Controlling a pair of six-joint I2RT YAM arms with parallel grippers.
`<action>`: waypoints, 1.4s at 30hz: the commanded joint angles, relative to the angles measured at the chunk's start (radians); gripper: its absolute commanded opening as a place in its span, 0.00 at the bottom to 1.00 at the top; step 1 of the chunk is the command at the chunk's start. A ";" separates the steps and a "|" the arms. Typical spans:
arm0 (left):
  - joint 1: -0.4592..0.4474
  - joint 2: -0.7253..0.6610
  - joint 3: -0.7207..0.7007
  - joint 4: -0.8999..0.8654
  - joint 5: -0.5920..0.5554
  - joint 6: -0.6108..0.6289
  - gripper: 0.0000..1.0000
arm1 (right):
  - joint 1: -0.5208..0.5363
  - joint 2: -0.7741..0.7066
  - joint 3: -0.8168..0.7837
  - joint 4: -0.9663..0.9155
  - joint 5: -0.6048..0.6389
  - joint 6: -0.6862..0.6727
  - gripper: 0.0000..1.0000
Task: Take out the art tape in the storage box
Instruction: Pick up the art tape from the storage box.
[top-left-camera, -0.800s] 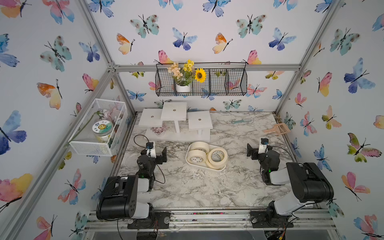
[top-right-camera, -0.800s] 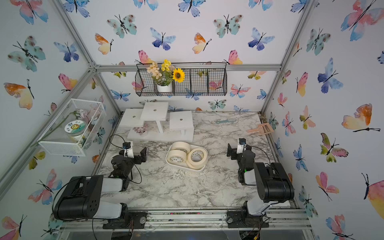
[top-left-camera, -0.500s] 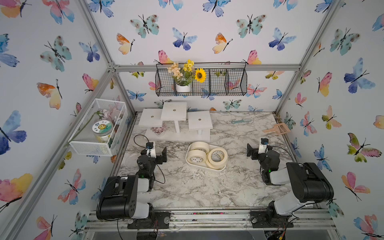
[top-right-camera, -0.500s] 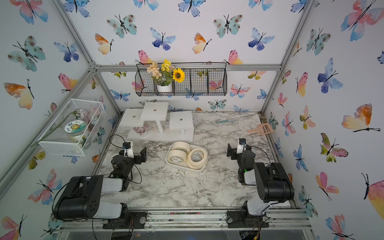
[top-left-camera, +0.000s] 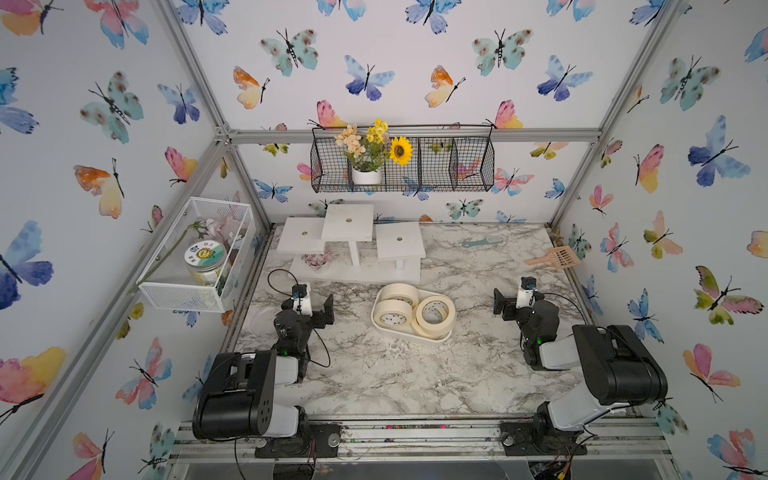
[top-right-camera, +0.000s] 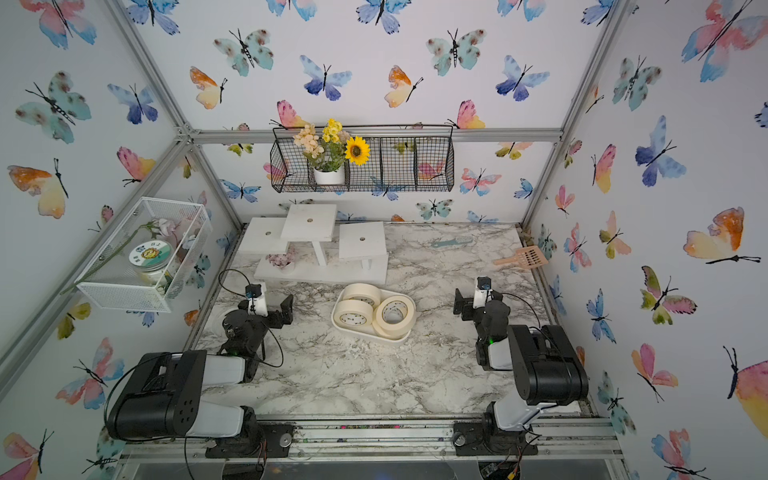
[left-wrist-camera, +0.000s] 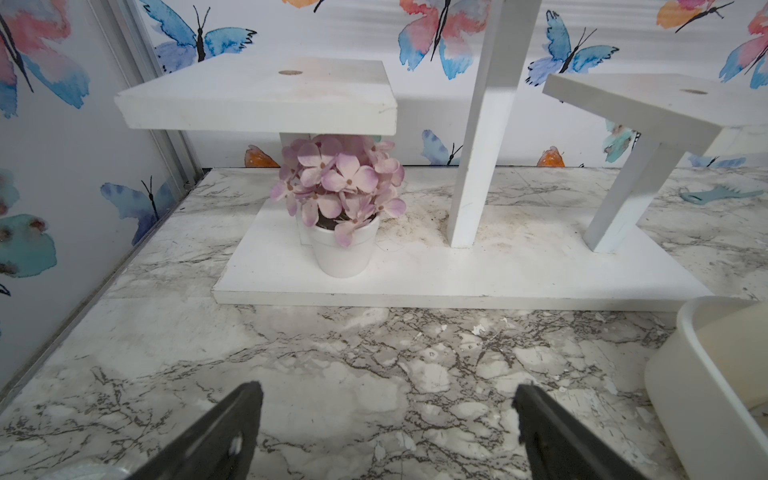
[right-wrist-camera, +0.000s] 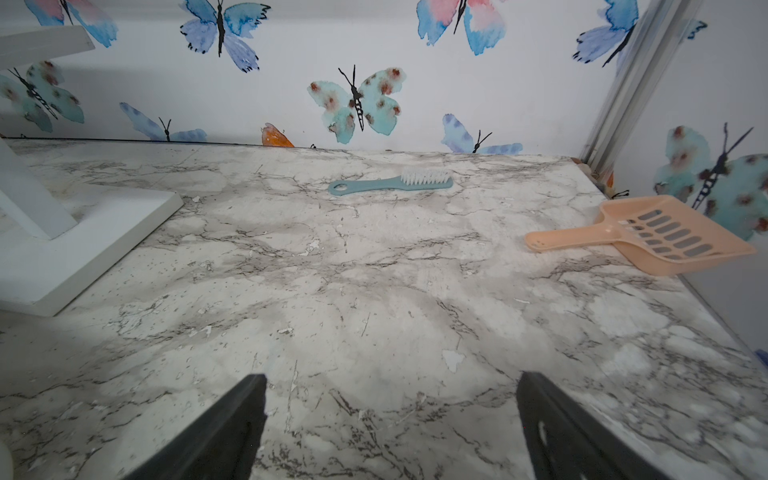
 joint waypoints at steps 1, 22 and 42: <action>-0.006 -0.017 0.007 -0.017 -0.071 -0.013 0.99 | -0.006 -0.012 0.004 -0.009 0.020 -0.004 0.99; -0.450 -0.298 0.682 -1.137 -0.388 -0.133 0.90 | 0.313 -0.218 0.873 -1.613 0.215 0.031 0.99; -0.672 -0.255 0.733 -1.460 -0.546 -0.409 0.84 | 0.594 0.053 1.086 -2.019 0.144 0.269 0.73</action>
